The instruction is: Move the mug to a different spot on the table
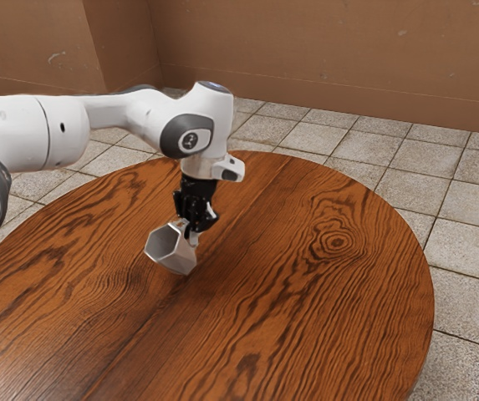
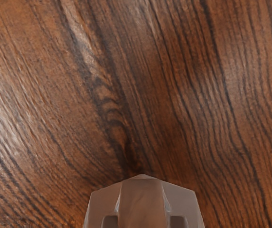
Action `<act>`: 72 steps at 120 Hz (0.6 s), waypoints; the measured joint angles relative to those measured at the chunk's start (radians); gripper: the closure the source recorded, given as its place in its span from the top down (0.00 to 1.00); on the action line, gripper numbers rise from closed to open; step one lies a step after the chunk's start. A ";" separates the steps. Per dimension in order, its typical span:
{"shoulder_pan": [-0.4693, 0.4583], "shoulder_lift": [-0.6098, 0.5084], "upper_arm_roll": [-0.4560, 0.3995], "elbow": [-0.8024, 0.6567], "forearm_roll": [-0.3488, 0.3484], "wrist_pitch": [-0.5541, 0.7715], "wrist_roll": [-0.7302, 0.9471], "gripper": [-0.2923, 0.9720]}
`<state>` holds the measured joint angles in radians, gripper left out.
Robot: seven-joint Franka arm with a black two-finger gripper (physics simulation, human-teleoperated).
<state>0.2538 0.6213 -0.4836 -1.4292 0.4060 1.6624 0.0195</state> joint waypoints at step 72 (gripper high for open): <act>0.035 0.158 -0.006 0.102 -0.013 -0.109 -0.067 0.58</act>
<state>0.2892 0.7794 -0.4892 -1.3271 0.3928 1.5538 -0.0476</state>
